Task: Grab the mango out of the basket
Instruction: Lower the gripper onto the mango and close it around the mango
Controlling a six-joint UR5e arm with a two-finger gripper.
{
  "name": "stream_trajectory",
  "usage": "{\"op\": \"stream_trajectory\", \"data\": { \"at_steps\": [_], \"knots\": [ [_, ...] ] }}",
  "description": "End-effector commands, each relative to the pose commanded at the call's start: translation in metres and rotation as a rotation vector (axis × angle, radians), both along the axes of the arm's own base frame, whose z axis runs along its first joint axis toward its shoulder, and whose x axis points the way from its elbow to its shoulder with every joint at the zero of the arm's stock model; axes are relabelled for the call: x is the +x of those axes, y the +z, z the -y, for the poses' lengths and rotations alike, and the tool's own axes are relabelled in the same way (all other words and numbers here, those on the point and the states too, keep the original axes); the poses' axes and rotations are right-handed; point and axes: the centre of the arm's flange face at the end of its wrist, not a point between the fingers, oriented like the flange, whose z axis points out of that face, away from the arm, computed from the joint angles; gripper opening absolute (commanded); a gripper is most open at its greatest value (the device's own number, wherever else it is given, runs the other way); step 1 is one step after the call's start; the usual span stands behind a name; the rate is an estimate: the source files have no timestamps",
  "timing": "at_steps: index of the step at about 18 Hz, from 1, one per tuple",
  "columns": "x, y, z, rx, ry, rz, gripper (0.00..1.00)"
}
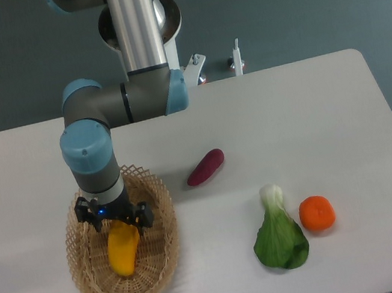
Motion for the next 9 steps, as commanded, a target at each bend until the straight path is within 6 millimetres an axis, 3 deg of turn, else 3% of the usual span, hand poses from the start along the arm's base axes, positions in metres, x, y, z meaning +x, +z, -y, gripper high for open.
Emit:
{"op": "stream_trajectory", "data": {
  "at_steps": [1,2,6,9],
  "knots": [
    [-0.001,0.001,0.000,0.001,-0.001,-0.001,0.51],
    [0.000,0.002,0.000,0.002,-0.004,-0.004,0.48],
    [-0.002,0.008,0.000,0.008,-0.008,-0.012,0.48],
    [-0.011,0.033,0.002,0.045,0.001,-0.035,0.48]
  ]
}}
